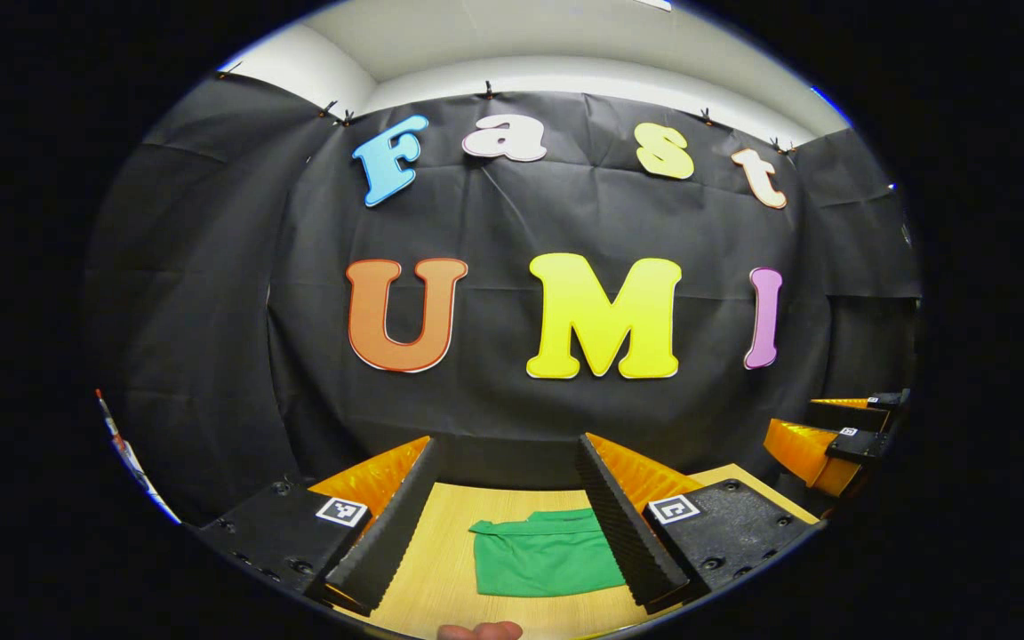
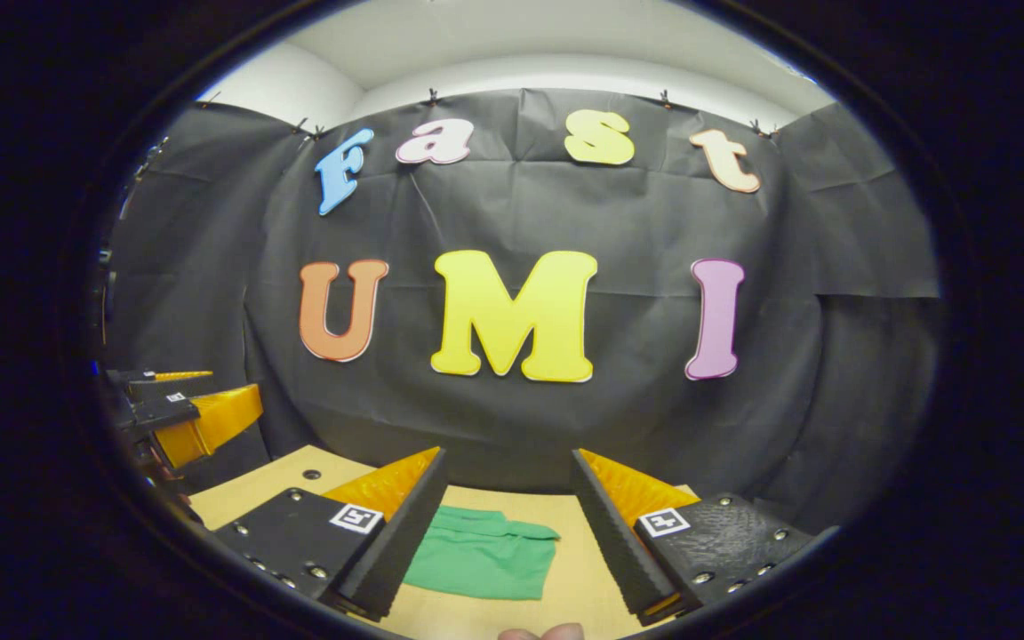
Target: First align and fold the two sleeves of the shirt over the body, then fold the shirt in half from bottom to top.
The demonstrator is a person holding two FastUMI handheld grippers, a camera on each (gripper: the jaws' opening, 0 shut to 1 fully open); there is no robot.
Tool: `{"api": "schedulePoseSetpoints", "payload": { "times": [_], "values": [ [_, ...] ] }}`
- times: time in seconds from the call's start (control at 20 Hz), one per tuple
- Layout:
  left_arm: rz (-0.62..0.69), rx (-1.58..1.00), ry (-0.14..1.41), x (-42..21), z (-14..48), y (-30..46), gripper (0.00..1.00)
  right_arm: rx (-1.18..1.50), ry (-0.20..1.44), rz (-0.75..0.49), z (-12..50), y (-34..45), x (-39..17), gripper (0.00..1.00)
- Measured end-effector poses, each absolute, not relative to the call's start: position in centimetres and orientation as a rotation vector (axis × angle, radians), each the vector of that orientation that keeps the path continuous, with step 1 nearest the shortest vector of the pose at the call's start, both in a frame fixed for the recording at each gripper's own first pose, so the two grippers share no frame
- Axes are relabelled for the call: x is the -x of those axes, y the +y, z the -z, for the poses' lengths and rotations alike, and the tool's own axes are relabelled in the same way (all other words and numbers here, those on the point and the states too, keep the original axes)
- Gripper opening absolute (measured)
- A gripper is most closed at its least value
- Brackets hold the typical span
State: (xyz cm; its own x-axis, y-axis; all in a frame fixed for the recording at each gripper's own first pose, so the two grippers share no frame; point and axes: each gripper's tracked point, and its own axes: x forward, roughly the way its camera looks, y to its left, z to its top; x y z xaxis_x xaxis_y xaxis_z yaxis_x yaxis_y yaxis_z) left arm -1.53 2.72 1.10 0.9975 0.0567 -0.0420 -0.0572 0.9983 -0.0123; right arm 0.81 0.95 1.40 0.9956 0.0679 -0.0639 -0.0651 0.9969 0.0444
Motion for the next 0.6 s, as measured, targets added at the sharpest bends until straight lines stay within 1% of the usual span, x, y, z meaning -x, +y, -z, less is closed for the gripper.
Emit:
{"api": "schedulePoseSetpoints", "payload": {
  "times": [0.15,0.35,0.4,0.45,0.5,0.55,0.6],
  "values": [
    [-0.047,-0.002,0.045,2.5,-0.8,2.5,0.98,-0.056,0.098,-0.056,-0.1,0.4,0.8,0.89],
    [-0.066,-0.016,0.056,2.0,-0.8,3.5,0.99,-0.05,0.108,-0.033,0.1,-0.2,0.4,0.89],
    [-0.067,-0.017,0.062,1.9,-0.8,3.7,0.94,-0.06,0.11,-0.038,0.2,0.1,0.2,0.91],
    [-0.066,-0.016,0.063,2.0,-0.9,3.7,0.94,-0.061,0.116,-0.042,0.3,0.4,0.0,0.91],
    [-0.066,-0.018,0.058,1.8,-1.1,3.7,0.99,-0.056,0.121,-0.047,0.6,0.6,-0.1,0.89],
    [-0.061,-0.022,0.057,1.7,-1.2,3.7,0.99,-0.052,0.122,-0.051,0.6,0.8,-0.3,0.91],
    [-0.056,-0.027,0.06,1.7,-1.1,3.7,0.94,-0.047,0.117,-0.055,0.3,1.1,-0.3,0.89]
  ]
}}
